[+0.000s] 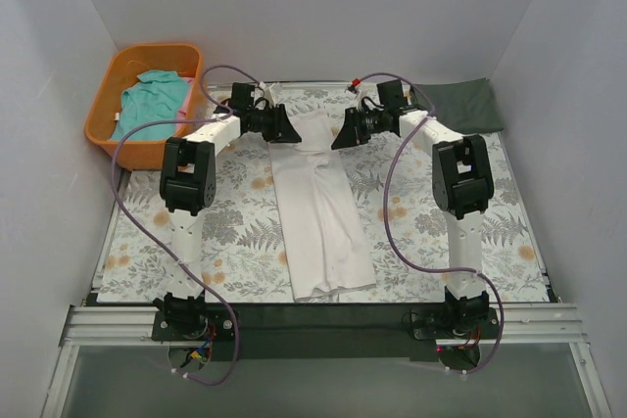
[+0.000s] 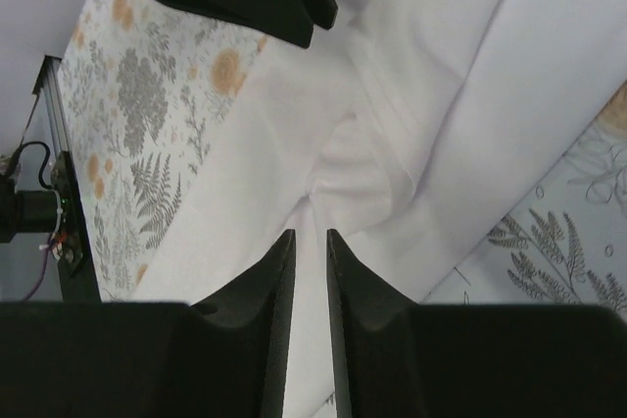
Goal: Fold and stack the t-shirts
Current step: Fold the tshirt
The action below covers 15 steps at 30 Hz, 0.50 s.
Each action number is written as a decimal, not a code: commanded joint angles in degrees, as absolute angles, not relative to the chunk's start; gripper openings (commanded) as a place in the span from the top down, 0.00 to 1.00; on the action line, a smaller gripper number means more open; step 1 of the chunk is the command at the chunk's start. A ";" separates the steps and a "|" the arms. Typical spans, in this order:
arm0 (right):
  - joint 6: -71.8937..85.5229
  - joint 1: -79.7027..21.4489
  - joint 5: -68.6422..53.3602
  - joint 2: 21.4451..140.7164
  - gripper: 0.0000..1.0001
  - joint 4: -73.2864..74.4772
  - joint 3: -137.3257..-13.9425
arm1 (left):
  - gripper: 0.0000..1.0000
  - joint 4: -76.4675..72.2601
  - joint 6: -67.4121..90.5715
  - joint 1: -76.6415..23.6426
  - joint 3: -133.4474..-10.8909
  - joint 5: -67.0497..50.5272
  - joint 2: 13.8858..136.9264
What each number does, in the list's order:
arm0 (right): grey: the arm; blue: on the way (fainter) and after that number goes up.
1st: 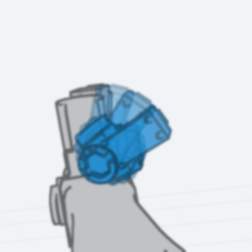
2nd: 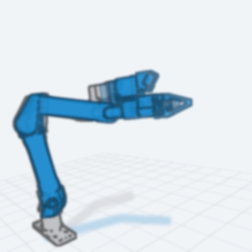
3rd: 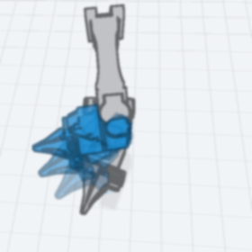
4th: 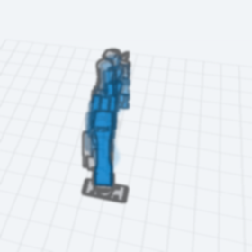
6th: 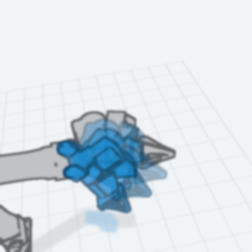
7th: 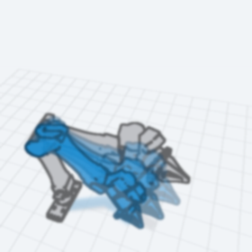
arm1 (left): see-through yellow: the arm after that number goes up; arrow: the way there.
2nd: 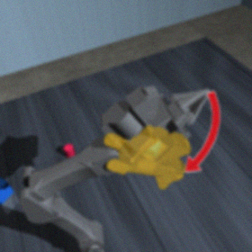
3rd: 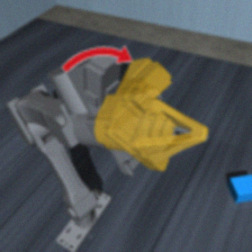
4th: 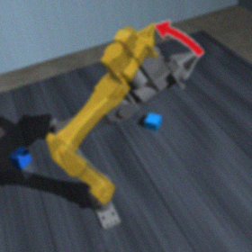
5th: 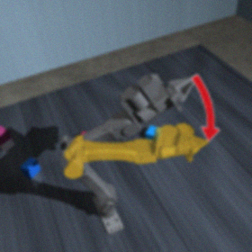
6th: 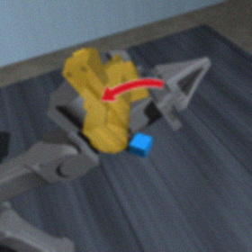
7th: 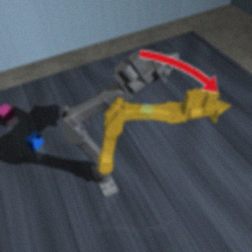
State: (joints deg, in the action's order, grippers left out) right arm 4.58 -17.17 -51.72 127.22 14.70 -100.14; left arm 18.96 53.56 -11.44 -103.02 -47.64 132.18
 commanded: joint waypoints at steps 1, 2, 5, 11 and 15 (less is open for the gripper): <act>-1.30 -16.44 -51.33 125.69 0.78 20.74 -98.44 | 0.74 18.45 54.23 -11.07 -105.64 -47.99 134.54; -3.75 -16.26 -51.15 124.38 0.78 21.61 -97.13 | 0.75 18.98 53.27 -11.07 -105.91 -47.03 135.52; -8.25 -16.17 -50.10 121.65 0.78 28.36 -95.37 | 0.74 22.49 47.13 -11.16 -108.45 -45.45 138.86; -15.99 -16.17 -47.90 114.10 0.76 34.18 -88.08 | 0.74 27.76 42.89 -11.25 -124.16 -41.22 151.22; -20.12 -16.26 -44.05 110.22 0.74 34.89 -83.24 | 0.69 27.78 42.98 -11.34 -135.34 -40.08 154.69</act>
State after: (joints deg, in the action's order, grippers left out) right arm -14.26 -16.19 -46.81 114.69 32.38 -85.14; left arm 24.91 46.00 -11.38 -131.07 -45.19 153.34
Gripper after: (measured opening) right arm 0.254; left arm 0.281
